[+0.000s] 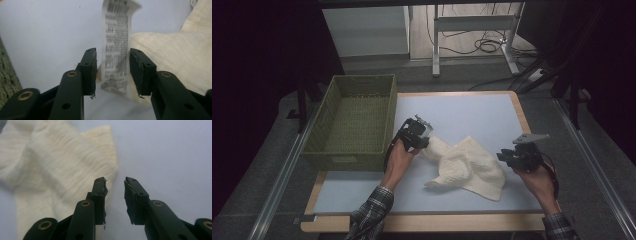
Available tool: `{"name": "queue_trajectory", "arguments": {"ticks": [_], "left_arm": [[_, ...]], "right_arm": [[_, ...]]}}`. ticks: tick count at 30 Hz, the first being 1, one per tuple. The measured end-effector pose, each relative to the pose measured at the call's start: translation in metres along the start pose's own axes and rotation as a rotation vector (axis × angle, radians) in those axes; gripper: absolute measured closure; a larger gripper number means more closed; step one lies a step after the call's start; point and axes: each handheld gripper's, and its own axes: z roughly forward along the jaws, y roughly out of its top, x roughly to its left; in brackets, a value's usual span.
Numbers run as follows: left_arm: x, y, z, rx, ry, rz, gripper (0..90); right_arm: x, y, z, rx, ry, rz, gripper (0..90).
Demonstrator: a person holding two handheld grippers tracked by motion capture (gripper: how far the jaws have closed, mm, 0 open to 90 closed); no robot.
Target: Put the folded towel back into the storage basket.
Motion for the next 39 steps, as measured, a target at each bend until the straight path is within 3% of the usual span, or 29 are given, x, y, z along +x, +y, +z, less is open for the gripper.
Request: {"name": "queue_trajectory", "arguments": {"ticks": [4,5,7,9,10,12,14,16,17,18,19,21,22,23,25,27,28,29,31,32,33,34,37,38,39], "left_arm": [[0.002,-0.006,0.008,0.021,-0.006,-0.014,52.0],[0.002,-0.006,0.008,0.021,-0.006,-0.014,50.2],[0.003,-0.008,0.010,0.027,-0.005,-0.022,48.8],[0.004,-0.011,0.012,0.029,-0.012,-0.035,44.6],[0.004,-0.013,0.013,0.030,-0.018,-0.038,41.6],[0.004,-0.016,0.015,0.038,-0.022,-0.041,40.6],[0.003,-0.021,0.022,0.061,-0.026,-0.043,40.1],[0.002,-0.023,0.024,0.050,-0.039,-0.049,40.5],[0.003,-0.024,0.024,0.047,-0.053,-0.057,43.1],[0.003,-0.025,0.024,0.043,-0.086,-0.072,55.9],[0.001,-0.025,0.023,0.040,-0.108,-0.085,59.6],[0.000,-0.025,0.022,0.044,-0.126,-0.081,77.1],[-0.002,-0.024,0.022,0.045,-0.150,-0.069,77.1],[-0.004,-0.023,0.022,0.049,-0.141,-0.054,84.7],[-0.004,-0.017,0.021,0.044,-0.117,-0.024,86.3],[0.004,-0.005,0.015,0.007,-0.083,-0.021,86.5],[0.012,0.009,0.008,-0.039,-0.042,-0.022,86.4],[0.012,0.009,0.008,-0.039,-0.042,-0.022,86.4],[0.023,0.039,-0.001,-0.103,0.022,0.003,85.8],[0.023,0.039,-0.001,-0.103,0.022,0.003,84.7],[0.028,0.059,0.002,-0.119,0.082,0.018,78.8],[0.029,0.067,0.006,-0.102,0.120,0.024,68.1],[0.029,0.072,0.010,-0.091,0.143,0.032,55.1],[0.026,0.068,0.011,-0.092,0.116,0.026,51.3],[0.026,0.068,0.011,-0.092,0.116,0.026,50.4]], "right_arm": [[-0.005,0.017,0.029,-0.004,0.032,-0.002,68.8],[-0.005,0.017,0.029,-0.004,0.032,-0.002,68.8],[-0.005,0.028,0.048,-0.001,0.059,-0.001,66.3],[-0.004,0.035,0.062,0.010,0.068,-0.014,64.3],[-0.003,0.041,0.078,0.022,0.087,-0.025,60.6],[-0.001,0.043,0.085,0.037,0.088,-0.030,59.6],[0.003,0.046,0.103,0.082,0.083,-0.057,63.8],[0.005,0.046,0.105,0.092,0.079,-0.066,68.7],[0.007,0.045,0.107,0.089,0.075,-0.085,74.4],[0.010,0.044,0.106,0.088,0.081,-0.080,85.1],[0.011,0.044,0.105,0.089,0.077,-0.093,86.5],[0.011,0.044,0.103,0.092,0.077,-0.099,87.1],[0.011,0.044,0.101,0.090,0.073,-0.104,87.3],[0.009,0.044,0.096,0.078,0.068,-0.101,87.4],[0.004,0.047,0.087,0.051,0.049,-0.092,87.5],[-0.003,0.051,0.075,0.023,0.020,-0.088,87.4],[-0.012,0.058,0.065,0.002,-0.003,-0.081,87.4],[-0.012,0.058,0.065,0.002,-0.003,-0.081,87.4],[-0.028,0.074,0.053,-0.056,-0.029,-0.043,87.3],[-0.028,0.074,0.053,-0.056,-0.029,-0.043,87.3],[-0.036,0.086,0.052,-0.079,-0.064,-0.029,80.9],[-0.039,0.089,0.054,-0.076,-0.087,-0.012,71.8],[-0.048,0.093,0.057,-0.052,-0.117,0.032,65.0],[-0.049,0.091,0.056,-0.057,-0.114,0.035,63.8],[-0.049,0.091,0.056,-0.057,-0.114,0.035,63.8]]}}
